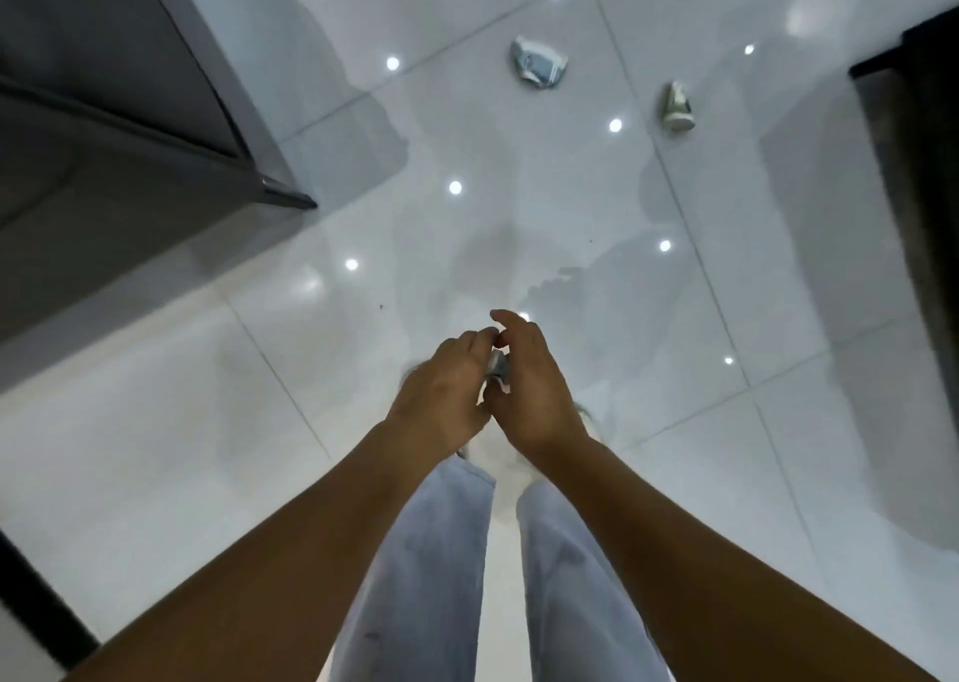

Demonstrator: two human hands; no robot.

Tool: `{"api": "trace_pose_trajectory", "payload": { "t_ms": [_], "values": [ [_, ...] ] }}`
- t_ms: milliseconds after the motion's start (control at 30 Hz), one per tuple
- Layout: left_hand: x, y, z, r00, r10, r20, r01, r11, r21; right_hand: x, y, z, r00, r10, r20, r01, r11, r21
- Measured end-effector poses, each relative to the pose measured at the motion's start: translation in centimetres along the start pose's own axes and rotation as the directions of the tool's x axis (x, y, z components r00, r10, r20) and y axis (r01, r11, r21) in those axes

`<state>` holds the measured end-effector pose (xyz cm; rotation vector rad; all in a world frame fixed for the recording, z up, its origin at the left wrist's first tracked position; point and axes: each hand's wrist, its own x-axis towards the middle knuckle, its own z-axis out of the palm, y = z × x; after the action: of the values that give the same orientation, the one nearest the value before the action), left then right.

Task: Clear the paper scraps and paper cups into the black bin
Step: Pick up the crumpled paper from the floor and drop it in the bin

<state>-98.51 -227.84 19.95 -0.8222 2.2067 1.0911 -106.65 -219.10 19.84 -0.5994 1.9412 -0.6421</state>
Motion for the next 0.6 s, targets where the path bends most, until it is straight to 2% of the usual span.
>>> {"api": "trace_pose_trajectory", "payload": {
  "t_ms": [133,300,467,600],
  "values": [
    [-2.5,2.9,-5.0,0.997,0.076,-0.003,-0.076,0.997,-0.004,-2.4,-5.6,-3.3,0.998,0.062,-0.020,-0.060,0.995,0.085],
    [-4.3,4.3,-10.4,0.992,0.120,0.032,-0.124,0.980,0.153,-3.8,-10.5,-6.4,0.997,0.077,-0.022,-0.076,0.995,0.068],
    [-4.1,4.7,-15.0,0.998,0.025,-0.055,-0.013,0.975,0.220,-3.0,-12.8,-9.4,0.996,0.061,-0.065,-0.068,0.991,-0.115],
    [-2.0,5.5,-18.6,0.999,-0.038,-0.021,0.042,0.968,0.248,0.1,-13.5,-12.5,0.994,0.058,-0.091,-0.079,0.966,-0.247]
  ]
}}
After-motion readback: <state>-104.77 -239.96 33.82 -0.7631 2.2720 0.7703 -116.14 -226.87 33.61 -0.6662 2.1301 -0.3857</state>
